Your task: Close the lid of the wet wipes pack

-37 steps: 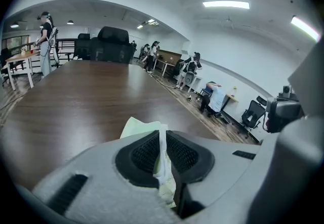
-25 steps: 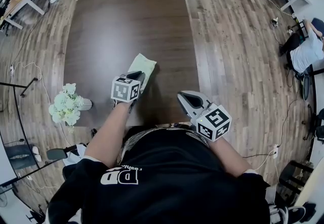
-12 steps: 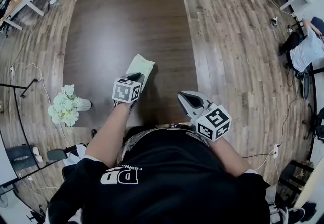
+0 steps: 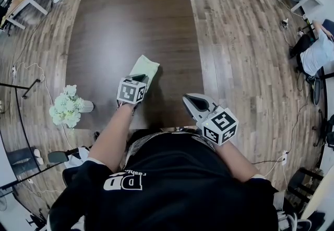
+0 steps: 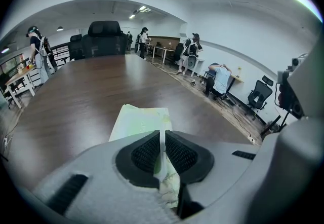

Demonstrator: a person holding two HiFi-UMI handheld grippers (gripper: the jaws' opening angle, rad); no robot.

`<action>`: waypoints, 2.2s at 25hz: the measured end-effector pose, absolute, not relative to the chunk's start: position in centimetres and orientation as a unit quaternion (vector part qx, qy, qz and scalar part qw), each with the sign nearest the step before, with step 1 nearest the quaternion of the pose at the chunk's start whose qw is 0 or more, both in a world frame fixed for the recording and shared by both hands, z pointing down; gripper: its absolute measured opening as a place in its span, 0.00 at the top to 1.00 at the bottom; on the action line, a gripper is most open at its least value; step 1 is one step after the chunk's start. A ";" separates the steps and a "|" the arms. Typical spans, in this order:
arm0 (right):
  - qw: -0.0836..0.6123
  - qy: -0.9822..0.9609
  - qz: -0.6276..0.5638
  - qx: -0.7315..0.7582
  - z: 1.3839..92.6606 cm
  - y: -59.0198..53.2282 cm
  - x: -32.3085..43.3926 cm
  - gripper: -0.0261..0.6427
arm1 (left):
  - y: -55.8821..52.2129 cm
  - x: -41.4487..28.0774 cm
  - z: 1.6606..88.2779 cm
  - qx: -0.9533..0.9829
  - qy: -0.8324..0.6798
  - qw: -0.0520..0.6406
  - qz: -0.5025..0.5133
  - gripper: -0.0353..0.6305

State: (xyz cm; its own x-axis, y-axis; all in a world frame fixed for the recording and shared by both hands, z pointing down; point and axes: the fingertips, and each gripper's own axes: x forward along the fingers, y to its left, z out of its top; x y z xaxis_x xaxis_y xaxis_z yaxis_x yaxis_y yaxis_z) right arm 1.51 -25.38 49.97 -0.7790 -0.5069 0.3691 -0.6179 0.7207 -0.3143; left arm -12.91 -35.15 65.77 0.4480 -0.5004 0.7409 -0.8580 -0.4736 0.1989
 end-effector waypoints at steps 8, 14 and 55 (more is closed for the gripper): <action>0.124 -0.923 0.207 0.300 49.3 -25.2 2.4 0.95 | -35.2 -13.4 64.0 0.798 -0.442 0.320 0.255 0.88; 0.118 -0.930 0.200 0.284 49.0 -25.0 3.2 0.95 | -34.1 -13.1 58.5 0.818 -0.465 0.288 0.176 0.90; 0.124 -0.963 0.154 0.182 45.1 -6.7 -5.8 0.95 | -4.1 -15.9 44.2 0.815 -0.543 0.198 0.040 0.92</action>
State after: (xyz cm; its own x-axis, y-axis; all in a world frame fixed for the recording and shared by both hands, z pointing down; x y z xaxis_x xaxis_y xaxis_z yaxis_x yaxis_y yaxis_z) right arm -5.78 -6.75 45.05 -0.9027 -0.3130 0.2952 -0.3895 0.8860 -0.2514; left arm -15.86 -4.08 44.23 0.4081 -0.8691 0.2795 -0.9006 -0.3332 0.2790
